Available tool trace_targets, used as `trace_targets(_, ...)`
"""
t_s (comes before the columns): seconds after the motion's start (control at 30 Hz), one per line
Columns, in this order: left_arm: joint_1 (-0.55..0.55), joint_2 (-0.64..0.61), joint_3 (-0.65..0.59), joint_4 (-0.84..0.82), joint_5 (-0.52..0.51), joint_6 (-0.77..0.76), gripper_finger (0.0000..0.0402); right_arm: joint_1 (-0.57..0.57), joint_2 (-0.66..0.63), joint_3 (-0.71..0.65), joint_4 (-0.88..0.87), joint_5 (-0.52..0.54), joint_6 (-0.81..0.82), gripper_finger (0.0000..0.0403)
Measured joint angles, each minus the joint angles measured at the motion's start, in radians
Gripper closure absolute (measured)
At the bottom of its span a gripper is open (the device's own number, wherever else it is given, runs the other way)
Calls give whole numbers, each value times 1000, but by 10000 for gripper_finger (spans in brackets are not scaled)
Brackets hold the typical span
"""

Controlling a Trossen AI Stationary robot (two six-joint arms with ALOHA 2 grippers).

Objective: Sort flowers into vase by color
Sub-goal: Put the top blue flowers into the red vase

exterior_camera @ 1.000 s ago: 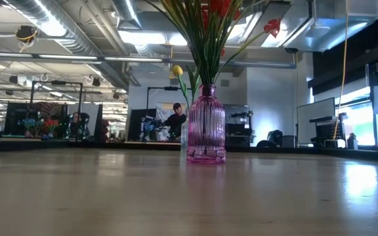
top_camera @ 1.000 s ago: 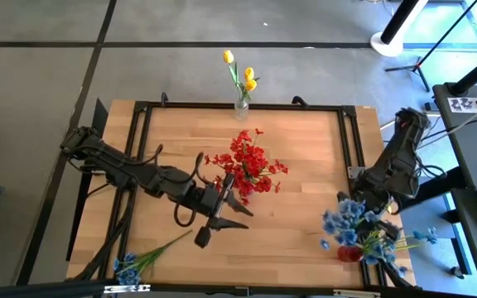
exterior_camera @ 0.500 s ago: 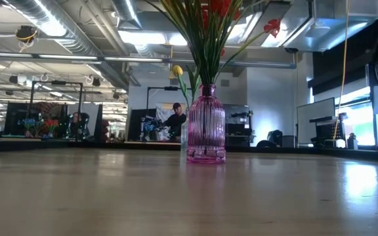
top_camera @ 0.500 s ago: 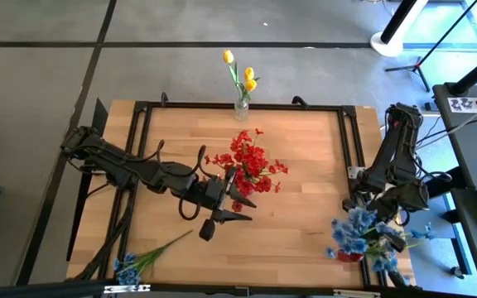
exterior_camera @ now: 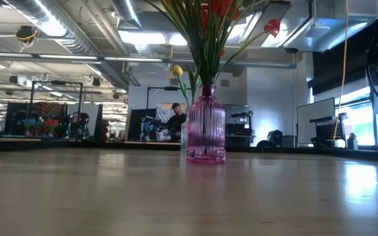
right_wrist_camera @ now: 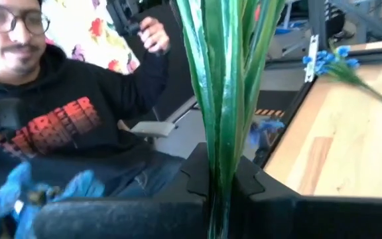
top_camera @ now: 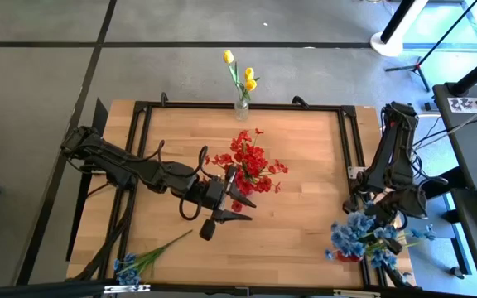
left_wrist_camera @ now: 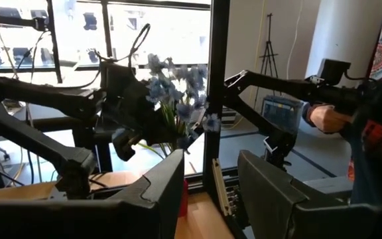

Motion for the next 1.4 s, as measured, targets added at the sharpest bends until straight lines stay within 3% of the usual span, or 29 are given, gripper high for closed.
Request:
trace_targets(0.5,-2,0,0,2,0,-24,263,0,0,-23,-117,-187,-103,391)
trace_targets(0.97,1,0,0,2,-58,-20,263,-1,-2,80,-93,-91,-288,391)
trace_targets(1.4,-1,0,0,-1,-58,-27,263,-1,0,27,-159,-96,-315,391)
